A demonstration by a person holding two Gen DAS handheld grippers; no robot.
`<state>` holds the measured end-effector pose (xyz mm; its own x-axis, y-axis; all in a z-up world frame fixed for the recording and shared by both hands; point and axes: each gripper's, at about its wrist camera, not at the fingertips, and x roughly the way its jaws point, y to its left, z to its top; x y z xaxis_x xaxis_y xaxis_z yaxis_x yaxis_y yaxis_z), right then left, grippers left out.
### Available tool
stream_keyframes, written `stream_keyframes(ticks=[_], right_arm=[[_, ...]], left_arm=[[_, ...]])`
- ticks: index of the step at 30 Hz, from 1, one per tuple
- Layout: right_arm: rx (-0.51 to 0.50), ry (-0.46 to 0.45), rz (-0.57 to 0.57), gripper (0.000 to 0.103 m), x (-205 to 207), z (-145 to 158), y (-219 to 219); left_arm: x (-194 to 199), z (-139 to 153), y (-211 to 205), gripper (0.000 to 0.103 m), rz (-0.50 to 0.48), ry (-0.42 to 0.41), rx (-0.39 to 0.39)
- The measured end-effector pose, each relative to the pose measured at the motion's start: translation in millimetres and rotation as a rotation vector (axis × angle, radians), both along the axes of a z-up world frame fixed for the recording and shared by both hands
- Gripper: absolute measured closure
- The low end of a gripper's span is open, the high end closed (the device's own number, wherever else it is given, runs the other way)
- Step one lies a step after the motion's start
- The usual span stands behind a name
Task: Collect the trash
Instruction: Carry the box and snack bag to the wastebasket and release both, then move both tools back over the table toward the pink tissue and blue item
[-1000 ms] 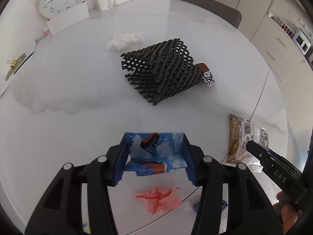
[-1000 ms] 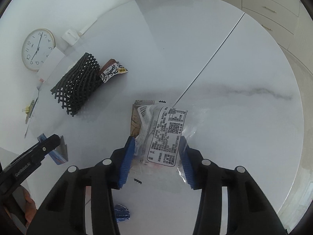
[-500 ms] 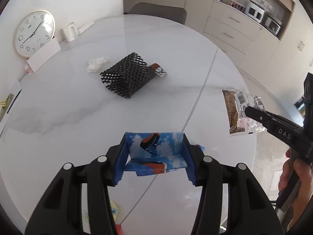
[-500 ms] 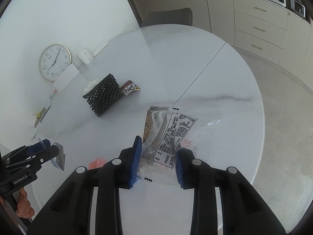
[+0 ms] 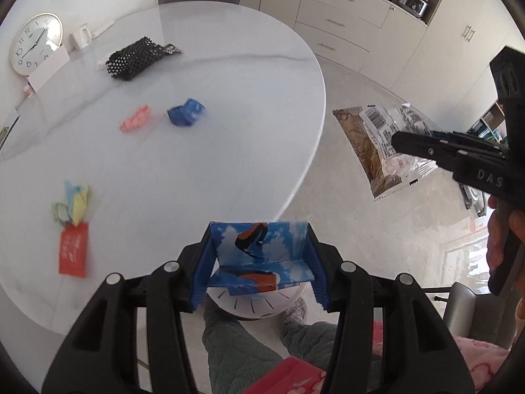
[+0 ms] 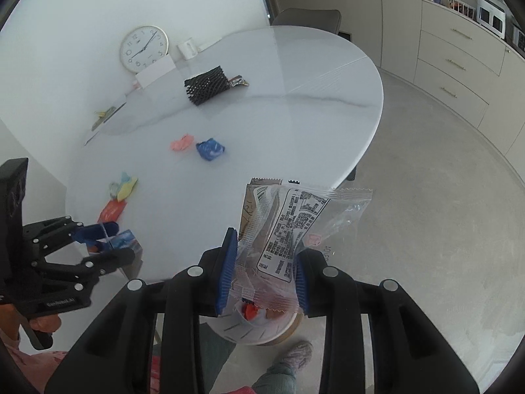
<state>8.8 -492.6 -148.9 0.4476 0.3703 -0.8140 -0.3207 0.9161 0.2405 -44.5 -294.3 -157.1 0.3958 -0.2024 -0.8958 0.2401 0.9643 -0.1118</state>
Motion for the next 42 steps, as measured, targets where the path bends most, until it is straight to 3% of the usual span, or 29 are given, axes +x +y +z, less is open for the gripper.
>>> stream_keyframes(ticks=[6, 9, 13, 19, 22, 24, 32, 36, 42], right_arm=[[-0.006, 0.03, 0.092, 0.07, -29, -9, -14], [0.002, 0.043, 0.111, 0.07, -38, -15, -19], [0.008, 0.062, 0.132, 0.07, -42, -25, -17], [0.014, 0.063, 0.193, 0.069, -54, -31, -8], [0.018, 0.061, 0.229, 0.068, -57, -40, 3], [0.02, 0.07, 0.259, 0.067, -56, -51, 13], [-0.059, 0.128, 0.454, 0.061, -53, -119, 75], [-0.092, 0.15, 0.493, 0.037, -50, -146, 93], [-0.096, 0.136, 0.445, 0.03, -38, -144, 98]], left_arm=[[-28, -51, -33, 0.054, 0.056, 0.027, 0.053], [-26, -67, -40, 0.042, 0.083, 0.031, 0.116], [-17, -74, -36, 0.034, 0.136, 0.05, 0.103], [-29, -47, -20, 0.03, 0.203, 0.041, 0.082], [-41, -15, 3, 0.012, 0.279, -0.01, 0.069], [-49, 5, 18, 0.008, 0.32, -0.032, 0.072], [-56, 47, 66, 0.008, 0.438, -0.037, 0.12], [-50, 55, 81, 0.008, 0.469, -0.033, 0.15], [-43, 62, 104, 0.008, 0.529, -0.041, 0.153]])
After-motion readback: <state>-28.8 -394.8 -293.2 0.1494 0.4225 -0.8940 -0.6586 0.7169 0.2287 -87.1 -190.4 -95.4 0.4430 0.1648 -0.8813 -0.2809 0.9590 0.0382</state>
